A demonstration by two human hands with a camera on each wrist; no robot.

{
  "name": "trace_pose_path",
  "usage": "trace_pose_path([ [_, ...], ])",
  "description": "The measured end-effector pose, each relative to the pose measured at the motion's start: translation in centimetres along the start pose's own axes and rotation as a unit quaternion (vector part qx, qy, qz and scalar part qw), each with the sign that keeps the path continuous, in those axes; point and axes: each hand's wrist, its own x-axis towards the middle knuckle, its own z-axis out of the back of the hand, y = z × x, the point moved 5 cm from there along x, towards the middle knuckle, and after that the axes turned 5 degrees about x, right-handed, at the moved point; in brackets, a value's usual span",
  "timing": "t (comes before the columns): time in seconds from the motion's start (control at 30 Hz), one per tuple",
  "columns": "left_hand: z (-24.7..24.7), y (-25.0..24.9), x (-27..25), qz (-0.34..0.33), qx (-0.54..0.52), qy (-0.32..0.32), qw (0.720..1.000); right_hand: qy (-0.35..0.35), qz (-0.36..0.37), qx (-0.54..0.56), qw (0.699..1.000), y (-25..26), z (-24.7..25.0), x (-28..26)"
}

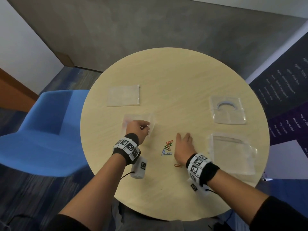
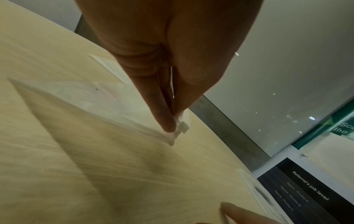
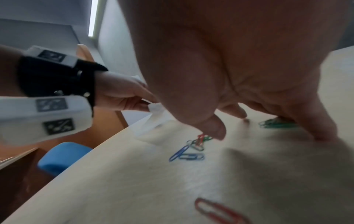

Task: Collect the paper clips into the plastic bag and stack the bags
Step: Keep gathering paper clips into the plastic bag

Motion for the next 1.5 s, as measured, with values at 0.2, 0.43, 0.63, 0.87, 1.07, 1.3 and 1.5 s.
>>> trace_pose_path([
  [0.2,0.4,0.5,0.1,0.006,0.003,0.002,1.000,0.012,0.196,-0.102,0.975,2.5,-2.4,-2.3],
  [0.43,0.7,1.3,-0.4,0.021,-0.019,0.009,1.000,-0.010,0.362,-0.237,0.902,2.4,-0.9,-2.3],
  [0.63,-0.3,1.7,-1.1,0.017,-0.022,0.020,0.999,-0.033,0.360,-0.230,0.904,4.4,0.6,-0.6],
  [0.87,-0.7,0.8,-1.5,0.009,-0.044,0.028,0.999,-0.109,0.172,0.199,0.959,2.4,5.4,3.5],
  [1.07,-1.2,-1.1,-1.7,-0.007,-0.049,0.019,0.999,0.022,0.098,0.664,0.741,6.0,6.4,2.5],
  [1.3,-0.8,-0.7,-2.0,0.017,-0.080,-0.029,0.996,-0.021,0.022,0.566,0.824,6.4,4.9,3.0],
  [1.5,-0.9,-1.3,-1.9,-0.007,-0.061,-0.014,0.998,-0.035,0.086,0.324,0.941,7.6,5.9,2.6],
])
